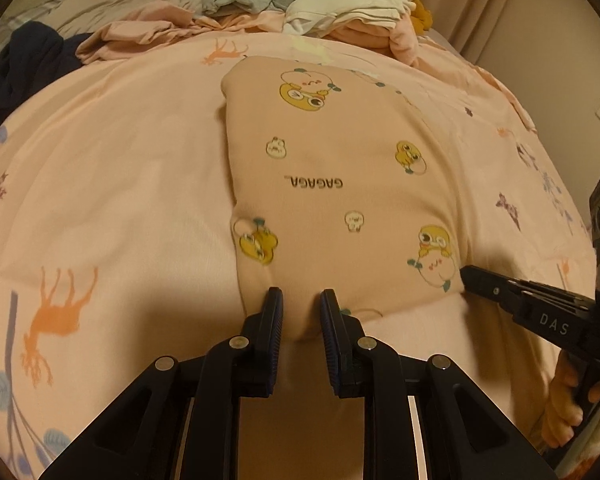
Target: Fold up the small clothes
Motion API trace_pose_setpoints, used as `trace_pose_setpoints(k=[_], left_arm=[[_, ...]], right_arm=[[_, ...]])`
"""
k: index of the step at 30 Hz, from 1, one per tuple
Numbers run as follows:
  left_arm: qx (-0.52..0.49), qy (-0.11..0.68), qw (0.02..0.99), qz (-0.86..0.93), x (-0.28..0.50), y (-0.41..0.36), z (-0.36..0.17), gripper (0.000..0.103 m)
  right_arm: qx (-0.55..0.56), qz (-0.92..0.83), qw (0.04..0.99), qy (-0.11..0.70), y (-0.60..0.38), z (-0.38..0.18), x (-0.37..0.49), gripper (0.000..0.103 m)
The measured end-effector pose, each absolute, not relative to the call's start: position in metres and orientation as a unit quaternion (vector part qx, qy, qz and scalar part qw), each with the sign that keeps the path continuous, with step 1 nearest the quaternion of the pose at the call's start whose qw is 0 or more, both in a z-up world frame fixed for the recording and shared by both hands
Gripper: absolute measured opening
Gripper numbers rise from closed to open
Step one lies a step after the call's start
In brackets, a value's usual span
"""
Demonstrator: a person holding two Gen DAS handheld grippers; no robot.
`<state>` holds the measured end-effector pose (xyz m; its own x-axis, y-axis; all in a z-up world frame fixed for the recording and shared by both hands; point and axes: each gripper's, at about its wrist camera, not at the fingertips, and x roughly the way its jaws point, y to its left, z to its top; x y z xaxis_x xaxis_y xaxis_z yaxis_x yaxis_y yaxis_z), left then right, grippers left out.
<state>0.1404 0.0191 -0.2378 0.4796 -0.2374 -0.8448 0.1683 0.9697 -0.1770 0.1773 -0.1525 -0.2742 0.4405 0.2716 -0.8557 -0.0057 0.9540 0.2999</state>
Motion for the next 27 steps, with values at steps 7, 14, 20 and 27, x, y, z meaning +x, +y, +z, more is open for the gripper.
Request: trace_pose_setpoints(k=[7,14,20,27], left_arm=[[-0.039,0.524,0.845,-0.098,0.125,0.019,-0.234,0.023],[-0.002,0.468,0.882,-0.050,0.101,0.015,-0.177,0.027],[-0.031,0.423,0.903,-0.062,0.090,0.014,-0.126,0.064],[-0.040,0.389,0.916,-0.088,0.076,0.013,-0.089,0.082]], right_arm=[[0.129,0.076,0.833,0.533,-0.152,-0.273,0.156,0.000],[0.152,0.049,0.836,0.526,-0.151,-0.232,0.136,0.009],[0.147,0.058,0.871,0.465,-0.149,-0.173,0.113,0.021],[0.117,0.041,0.908,0.400,-0.145,-0.123,0.094,0.071]])
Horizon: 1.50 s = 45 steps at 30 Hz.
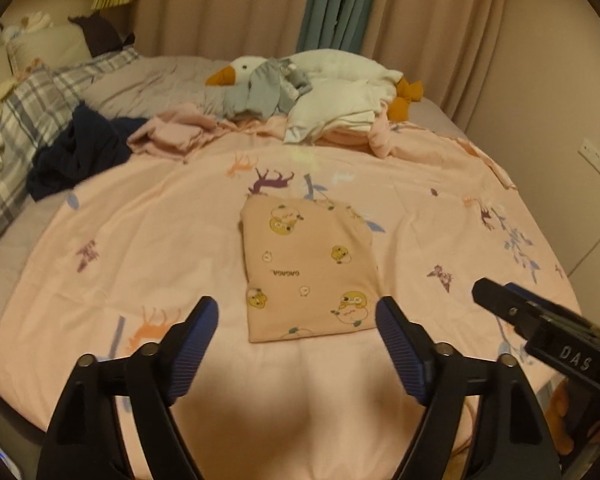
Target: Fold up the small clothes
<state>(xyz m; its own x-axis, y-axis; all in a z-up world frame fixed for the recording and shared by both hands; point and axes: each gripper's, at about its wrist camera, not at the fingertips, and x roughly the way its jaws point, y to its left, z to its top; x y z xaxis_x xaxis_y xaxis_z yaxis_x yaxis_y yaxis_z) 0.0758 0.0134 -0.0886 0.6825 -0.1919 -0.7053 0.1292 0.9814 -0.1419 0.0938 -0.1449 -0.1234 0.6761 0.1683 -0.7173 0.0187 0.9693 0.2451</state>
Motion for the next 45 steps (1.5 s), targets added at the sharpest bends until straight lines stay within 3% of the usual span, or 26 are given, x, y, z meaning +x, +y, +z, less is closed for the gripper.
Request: trace_pose_setpoints(k=[4,6,8,23,45], left_arm=[[-0.064,0.361,0.926,-0.091,0.066,0.020,-0.077,0.100],[-0.074,0.346,0.931,-0.091,0.064,0.024,-0.072,0.101],[-0.078,0.341,0.933,-0.083,0.062,0.027,-0.067,0.101],[-0.048,0.286,0.955,-0.065,0.042,0.025,-0.034,0.102],[-0.019,0.286,0.956,-0.057,0.039,0.015,-0.034,0.102]], right_arm=[[0.128,0.031,0.916,0.378,-0.155,-0.107,0.081,0.088],[0.133,0.028,0.920,0.368,-0.156,-0.102,0.077,0.099],[0.132,0.018,0.923,0.360,-0.155,-0.099,0.073,0.102],[0.081,-0.013,0.936,0.342,-0.141,-0.063,0.049,0.103],[0.064,-0.031,0.937,0.342,-0.139,-0.059,0.054,0.103]])
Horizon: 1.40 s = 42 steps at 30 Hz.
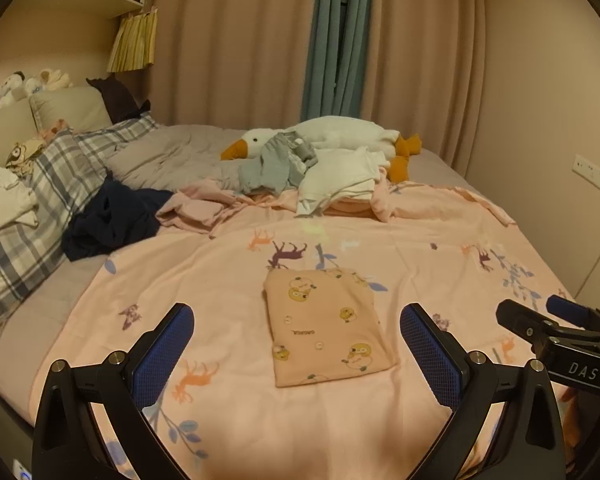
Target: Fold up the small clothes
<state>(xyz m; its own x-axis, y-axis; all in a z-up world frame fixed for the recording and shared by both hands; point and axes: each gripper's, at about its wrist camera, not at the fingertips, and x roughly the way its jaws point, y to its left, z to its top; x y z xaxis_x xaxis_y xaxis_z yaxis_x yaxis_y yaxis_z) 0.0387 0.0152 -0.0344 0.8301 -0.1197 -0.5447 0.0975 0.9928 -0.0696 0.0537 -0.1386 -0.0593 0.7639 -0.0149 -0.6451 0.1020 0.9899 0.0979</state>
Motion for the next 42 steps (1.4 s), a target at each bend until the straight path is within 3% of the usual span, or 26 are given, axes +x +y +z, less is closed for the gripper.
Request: trace_pose_setpoints(k=[42], left_arm=[[-0.001,0.296,0.954,-0.054,0.036,0.003,-0.037,0.102]], right_arm=[[0.053,-0.053,0.937,0.340,-0.134,-0.059,0.053,0.103]])
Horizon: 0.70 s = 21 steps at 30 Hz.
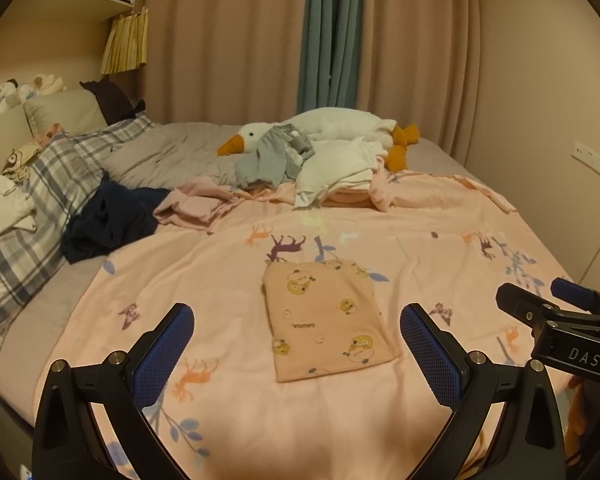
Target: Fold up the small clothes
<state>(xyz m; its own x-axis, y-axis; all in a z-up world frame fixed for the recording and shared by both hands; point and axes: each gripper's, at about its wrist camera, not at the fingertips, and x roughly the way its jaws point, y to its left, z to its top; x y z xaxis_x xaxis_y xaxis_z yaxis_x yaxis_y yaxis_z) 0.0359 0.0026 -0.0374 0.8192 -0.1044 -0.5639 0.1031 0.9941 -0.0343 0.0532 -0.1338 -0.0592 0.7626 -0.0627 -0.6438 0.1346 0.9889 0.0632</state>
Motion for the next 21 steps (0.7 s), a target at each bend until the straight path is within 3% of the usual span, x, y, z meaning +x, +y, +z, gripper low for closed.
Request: trace_pose_setpoints(k=[21], left_arm=[[-0.002,0.296,0.954,-0.045,0.0339,0.0031,-0.0409,0.102]], right_arm=[[0.048,-0.056,0.934,0.349,-0.1295,-0.0625,0.0548,0.103]])
